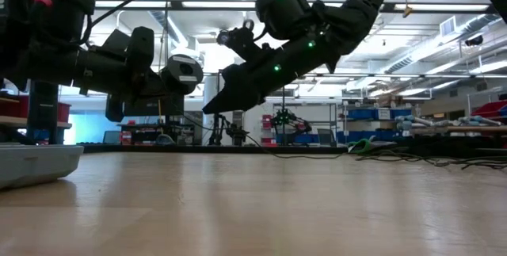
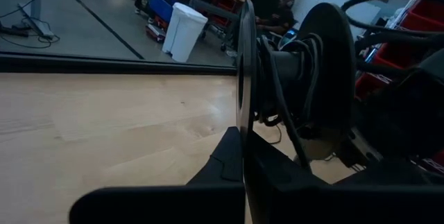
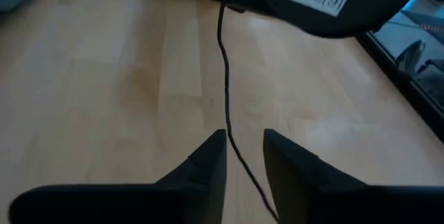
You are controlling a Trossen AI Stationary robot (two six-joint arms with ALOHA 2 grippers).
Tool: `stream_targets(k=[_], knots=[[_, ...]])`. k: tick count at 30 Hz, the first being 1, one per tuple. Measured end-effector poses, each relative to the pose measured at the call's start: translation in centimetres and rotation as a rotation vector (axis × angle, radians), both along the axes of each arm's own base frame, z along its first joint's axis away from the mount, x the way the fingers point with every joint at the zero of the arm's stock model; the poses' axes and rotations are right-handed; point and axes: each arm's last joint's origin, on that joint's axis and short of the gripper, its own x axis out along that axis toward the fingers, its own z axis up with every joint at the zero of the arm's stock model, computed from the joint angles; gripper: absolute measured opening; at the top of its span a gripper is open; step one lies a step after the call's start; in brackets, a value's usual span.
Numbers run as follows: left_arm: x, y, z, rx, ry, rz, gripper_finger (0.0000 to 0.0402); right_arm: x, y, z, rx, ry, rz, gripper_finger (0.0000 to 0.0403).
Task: Coil cords
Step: Coil the black wire onto the spool
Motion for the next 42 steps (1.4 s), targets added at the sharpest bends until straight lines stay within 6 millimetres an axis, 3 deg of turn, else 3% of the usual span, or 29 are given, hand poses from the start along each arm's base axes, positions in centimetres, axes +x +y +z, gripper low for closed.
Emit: stream_targets(k=[8,22,29,33,37,42], knots=[[0.0,0.0,0.0,0.0,-0.005,-0.001,0.0,-0.1,-0.8,-0.2,0.012,0.019,0.003,0.0126],[2.5,-0.4,1.9,0.054,-0.054,-0.05,0.0,-0.3,-0.8,-0.6,0.044,0.064,0.034,0.0114],[2.6,-0.4,2.0,0.054,-0.056,-0.049,0.0,-0.3,-0.7,-0.6,0.044,0.069,0.033,0.0112],[2.6,-0.4,2.0,0.054,-0.056,-0.049,0.0,-0.4,-0.7,-0.7,0.055,0.075,-0.008,0.0085],[2.6,-0.4,2.0,0.056,-0.053,-0.049,0.0,-0.9,-0.9,-1.4,0.068,0.153,-0.099,0.0017],[2.6,-0.5,1.9,0.072,-0.04,-0.067,0.0,-2.2,-1.1,-0.8,0.135,0.223,-0.262,0.0005]])
